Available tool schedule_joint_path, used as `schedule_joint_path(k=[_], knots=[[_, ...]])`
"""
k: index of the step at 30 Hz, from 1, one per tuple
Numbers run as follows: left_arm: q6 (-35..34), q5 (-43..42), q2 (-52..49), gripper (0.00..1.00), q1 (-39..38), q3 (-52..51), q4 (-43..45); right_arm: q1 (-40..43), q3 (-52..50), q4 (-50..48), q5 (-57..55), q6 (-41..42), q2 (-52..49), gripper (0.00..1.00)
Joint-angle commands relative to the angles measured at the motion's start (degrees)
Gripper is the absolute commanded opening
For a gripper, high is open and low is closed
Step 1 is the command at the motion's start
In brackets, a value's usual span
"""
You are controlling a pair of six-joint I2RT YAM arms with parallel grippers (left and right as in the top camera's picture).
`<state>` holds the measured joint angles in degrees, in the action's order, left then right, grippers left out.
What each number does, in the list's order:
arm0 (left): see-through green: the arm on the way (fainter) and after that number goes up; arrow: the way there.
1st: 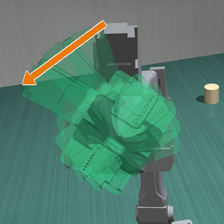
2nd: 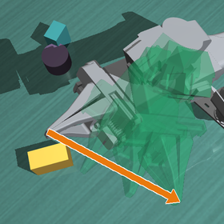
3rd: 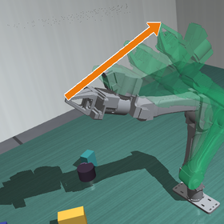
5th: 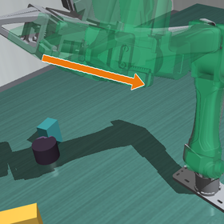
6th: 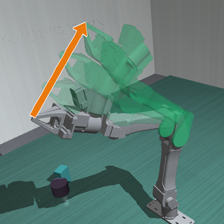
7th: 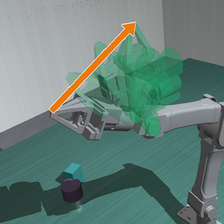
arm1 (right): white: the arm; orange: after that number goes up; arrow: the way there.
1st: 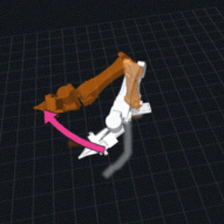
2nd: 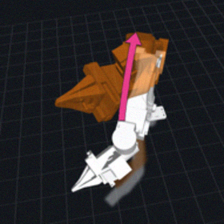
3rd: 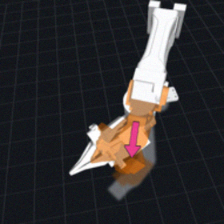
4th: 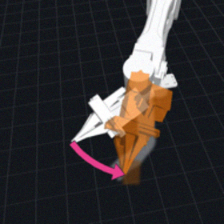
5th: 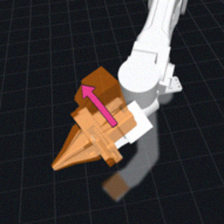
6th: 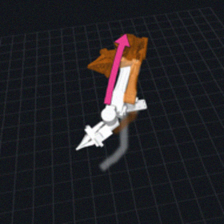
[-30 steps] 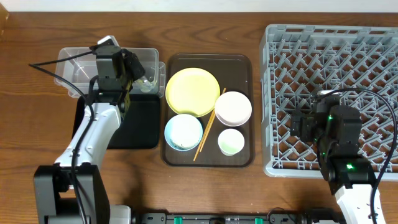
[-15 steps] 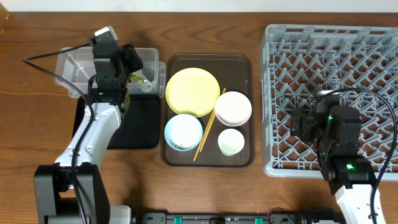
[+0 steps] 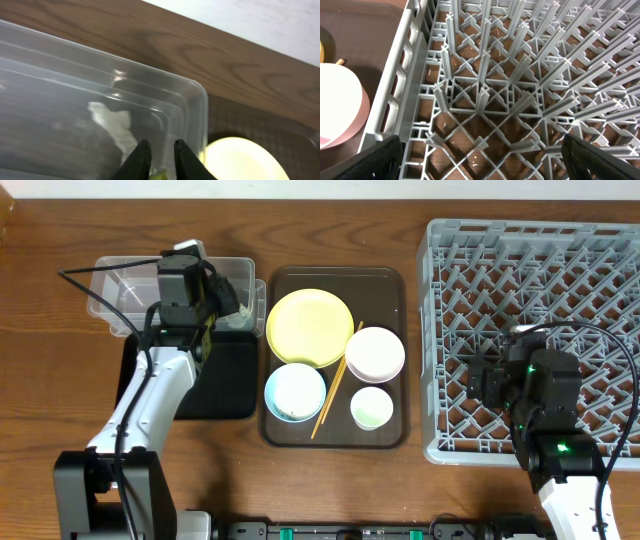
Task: Sort waste into correct bins and load items into the dishwasher rack
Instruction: 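Carry the wrapper to the clear bin and release it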
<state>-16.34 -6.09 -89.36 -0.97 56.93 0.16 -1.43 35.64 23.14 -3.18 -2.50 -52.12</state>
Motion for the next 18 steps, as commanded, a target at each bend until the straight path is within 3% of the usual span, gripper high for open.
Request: schedule_joint_path(k=[1, 5, 12, 18], knots=[[1.09, -1.42, 1.20, 0.11, -0.09, 0.59, -0.09, -0.48, 1.22, 0.09, 0.24, 0.76, -0.07, 0.99], [1.09, -1.36, 1.20, 0.06, -0.09, 0.59, 0.63, -0.48, 1.22, 0.09, 0.24, 0.79, -0.68, 0.99], [1.07, -0.94, 1.44, 0.06, -0.11, 0.59, 6.21, -0.48, 1.22, 0.07, 0.26, 0.79, -1.46, 0.99], [1.09, -7.28, 5.42, 0.06, -0.42, 0.66, 3.89, -0.48, 1.22, 0.07, 0.24, 0.76, -1.46, 0.99]])
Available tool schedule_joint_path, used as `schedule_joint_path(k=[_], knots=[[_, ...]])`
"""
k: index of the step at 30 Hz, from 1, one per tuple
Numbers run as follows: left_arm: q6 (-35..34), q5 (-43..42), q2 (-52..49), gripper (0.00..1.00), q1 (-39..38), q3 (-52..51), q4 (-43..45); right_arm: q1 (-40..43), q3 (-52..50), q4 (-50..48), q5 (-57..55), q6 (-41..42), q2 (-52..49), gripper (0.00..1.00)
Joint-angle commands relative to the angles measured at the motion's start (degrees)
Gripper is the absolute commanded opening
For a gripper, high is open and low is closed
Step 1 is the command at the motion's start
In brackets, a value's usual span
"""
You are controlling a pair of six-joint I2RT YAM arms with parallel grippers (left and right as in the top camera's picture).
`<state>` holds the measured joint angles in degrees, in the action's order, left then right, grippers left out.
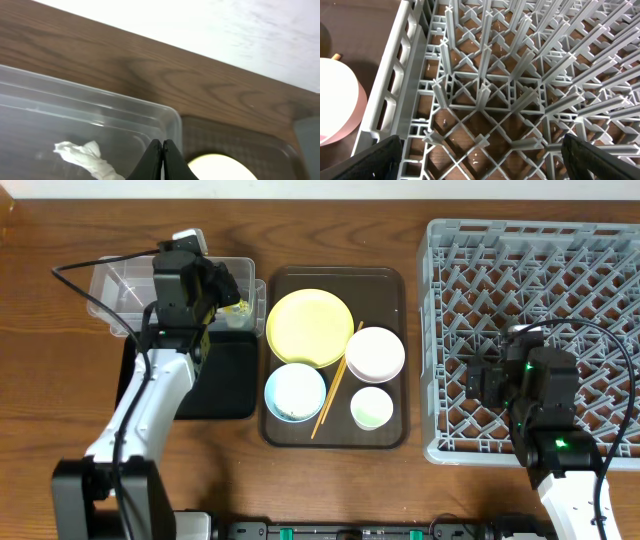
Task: Sort waste into correct bins and load items into the dishwasher rack
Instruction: 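Carry the wrapper to the clear bin and release it, then reach the left gripper to the light-blue rice bowl and grasp its rim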
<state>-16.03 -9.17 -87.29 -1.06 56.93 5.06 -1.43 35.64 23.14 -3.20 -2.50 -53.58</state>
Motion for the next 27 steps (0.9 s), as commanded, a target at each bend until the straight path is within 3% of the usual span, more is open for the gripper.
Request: schedule_joint_path(k=[1, 10, 20, 27], knots=[[0.81, -5.31, 4.02, 0.06, -0.70, 0.66, -2.82, -0.48, 1.22, 0.04, 0.26, 0.76, 0.00, 0.99], [6.86, -5.14, 4.11, 0.06, -7.65, 0.55, -20.13, -0.48, 1.22, 0.07, 0.26, 0.76, 0.00, 0.99], [7.89, 12.59, -1.64, 0.06, -6.27, 0.15, -16.52, -0.48, 1.22, 0.07, 0.26, 0.76, 0.00, 0.99], [7.87, 11.76, -1.66, 0.06, -1.57, 0.17, -8.55, -0.48, 1.22, 0.07, 0.28, 0.79, 0.00, 0.99]])
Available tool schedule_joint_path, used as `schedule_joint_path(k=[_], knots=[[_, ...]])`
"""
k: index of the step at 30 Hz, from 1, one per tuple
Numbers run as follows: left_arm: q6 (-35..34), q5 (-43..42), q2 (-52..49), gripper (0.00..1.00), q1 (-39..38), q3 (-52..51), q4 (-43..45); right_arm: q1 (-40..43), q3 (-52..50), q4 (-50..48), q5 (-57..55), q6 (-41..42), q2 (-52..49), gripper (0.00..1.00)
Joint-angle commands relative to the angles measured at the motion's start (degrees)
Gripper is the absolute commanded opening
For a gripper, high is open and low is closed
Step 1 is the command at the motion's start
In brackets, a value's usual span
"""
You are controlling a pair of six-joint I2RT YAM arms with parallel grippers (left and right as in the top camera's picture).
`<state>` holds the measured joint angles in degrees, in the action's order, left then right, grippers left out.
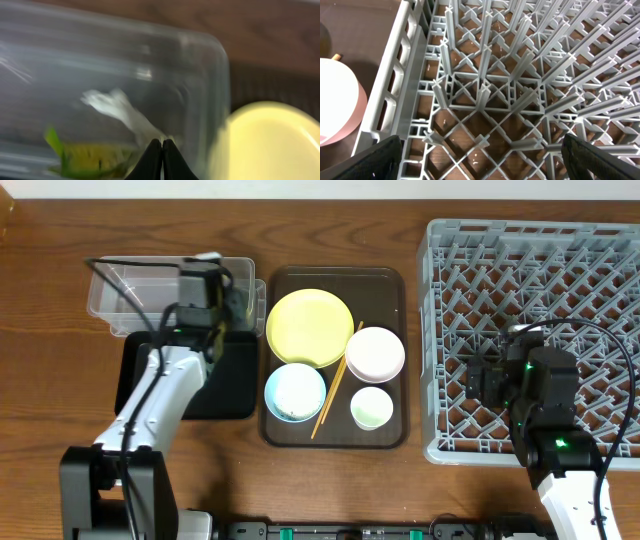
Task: Sort waste into correct bins and load items into the dishwasher rack
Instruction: 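Reach the left gripper to the light-blue rice bowl and grasp its rim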
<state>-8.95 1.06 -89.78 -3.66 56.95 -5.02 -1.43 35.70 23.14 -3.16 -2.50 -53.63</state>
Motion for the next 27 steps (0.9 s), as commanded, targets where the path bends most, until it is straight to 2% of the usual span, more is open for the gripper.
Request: schedule_joint_path(k=[1, 7, 10, 13, 14, 18, 20, 22, 24, 27], knots=[[0.79, 0.79, 1.18, 0.06, 1.03, 0.15, 2.19, -0.48, 1.16, 0.09, 0.24, 0.79, 0.04, 0.99], [0.76, -8.92, 2.36, 0.07, -0.15, 0.15, 1.07, -0.48, 1.16, 0.07, 0.22, 0.76, 0.04, 0.99], [0.76, -13.84, 2.36, 0.13, -2.05, 0.15, -3.28, -0.48, 1.16, 0.09, 0.22, 0.76, 0.04, 0.99], [0.81, -14.99, 2.36, 0.17, -5.09, 0.15, -9.70, -0.48, 1.16, 0.07, 0.28, 0.76, 0.04, 0.99], [0.81, -14.99, 2.36, 0.22, -6.25, 0.15, -11.65, -0.48, 1.16, 0.07, 0.46, 0.79, 0.04, 0.99], [0.76, -14.99, 2.80, 0.24, -11.10, 0.15, -16.79, -0.48, 1.16, 0.07, 0.44, 0.76, 0.04, 0.99], [0.76, -14.95, 3.08, 0.29, -13.92, 0.15, -18.53, -0.48, 1.16, 0.07, 0.44, 0.79, 0.04, 0.99], [0.74, -14.32, 3.10, 0.39, -16.63, 0.13, -19.89, -0.48, 1.16, 0.07, 0.46, 0.79, 0.04, 0.99], [0.33, -13.38, 3.10, 0.40, -19.12, 0.13, -21.27, -0.48, 1.16, 0.07, 0.46, 0.79, 0.04, 0.99], [0.09, -13.29, 3.08, 0.53, -22.71, 0.13, -22.99, -0.48, 1.16, 0.07, 0.46, 0.79, 0.04, 0.99]])
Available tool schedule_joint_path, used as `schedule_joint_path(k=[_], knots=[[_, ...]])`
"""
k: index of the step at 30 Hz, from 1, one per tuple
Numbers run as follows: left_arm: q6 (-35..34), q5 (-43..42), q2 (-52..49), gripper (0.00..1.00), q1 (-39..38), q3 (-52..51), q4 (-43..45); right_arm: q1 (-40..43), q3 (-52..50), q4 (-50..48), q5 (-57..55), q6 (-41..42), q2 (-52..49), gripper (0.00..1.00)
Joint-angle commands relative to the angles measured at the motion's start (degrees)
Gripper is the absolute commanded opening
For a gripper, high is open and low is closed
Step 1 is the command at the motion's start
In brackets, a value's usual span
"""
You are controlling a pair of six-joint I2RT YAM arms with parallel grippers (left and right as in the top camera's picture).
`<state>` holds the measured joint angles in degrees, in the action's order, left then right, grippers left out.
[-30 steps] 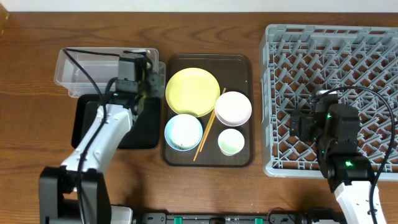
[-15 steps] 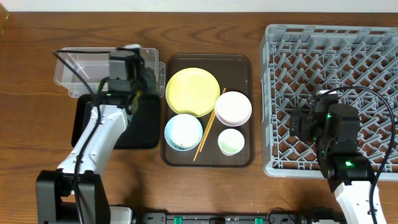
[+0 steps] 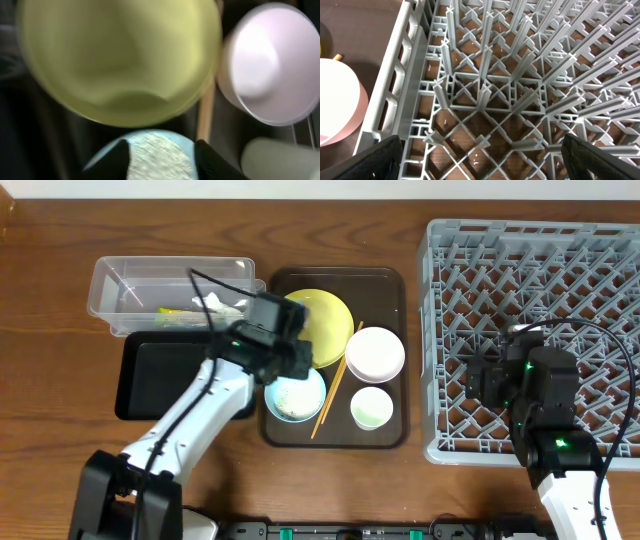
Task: Sort waste into correct bins and load items into the dishwasher rack
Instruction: 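Reach the left gripper to the light-blue rice bowl and grasp its rim, then carry the bowl over the black tray and tip the rice out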
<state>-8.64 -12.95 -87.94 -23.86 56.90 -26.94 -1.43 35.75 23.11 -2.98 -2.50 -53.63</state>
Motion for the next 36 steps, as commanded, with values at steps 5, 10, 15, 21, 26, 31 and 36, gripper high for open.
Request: schedule_joint_path(k=[5, 10, 15, 21, 26, 31, 36], knots=[[-1.01, 0.81, 0.92, 0.65, -6.58, -0.85, -1.16, -0.48, 1.11, 0.09, 0.28, 0.79, 0.04, 0.99], [-5.62, 3.61, -0.90, 0.56, -8.68, -1.73, -1.09, -0.48, 1.11, 0.09, 0.28, 0.79, 0.04, 0.99], [-6.88, 3.54, -4.31, 0.45, -9.42, -1.73, -0.42, -0.48, 1.11, 0.09, 0.28, 0.79, 0.04, 0.99], [-10.62, 3.54, -8.59, 0.40, -9.77, -1.73, -0.22, -0.48, 1.11, 0.09, 0.28, 0.79, 0.04, 0.99], [-13.07, 3.52, -9.73, 0.39, -9.73, -1.73, 1.53, -0.48, 1.11, 0.09, 0.28, 0.79, 0.04, 0.99], [-16.44, 3.52, -11.76, 0.32, -10.47, -1.73, 2.21, -0.48, 1.11, 0.09, 0.26, 0.79, 0.04, 0.99], [-17.55, 3.54, -12.26, 0.22, -10.58, -1.73, 2.84, -0.48, 1.11, 0.07, 0.26, 0.76, 0.04, 0.99]])
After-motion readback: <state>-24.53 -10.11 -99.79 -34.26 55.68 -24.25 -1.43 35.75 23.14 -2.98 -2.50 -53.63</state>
